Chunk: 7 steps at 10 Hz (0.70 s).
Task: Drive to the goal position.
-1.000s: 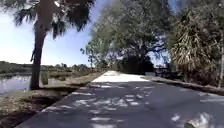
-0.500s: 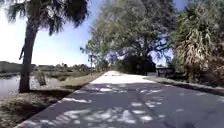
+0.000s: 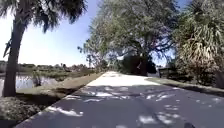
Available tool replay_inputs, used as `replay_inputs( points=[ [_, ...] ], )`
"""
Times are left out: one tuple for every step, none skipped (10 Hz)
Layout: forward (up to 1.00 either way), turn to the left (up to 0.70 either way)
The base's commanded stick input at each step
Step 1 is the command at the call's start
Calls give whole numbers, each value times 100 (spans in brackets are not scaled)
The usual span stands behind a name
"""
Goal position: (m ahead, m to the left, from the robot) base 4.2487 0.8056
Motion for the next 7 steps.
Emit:
replay_inputs(
  points=[
    [100, 0],
    [100, 0],
    [100, 0],
    [100, 0],
    [100, 0],
    [100, 0],
    [100, 0]
  ],
)
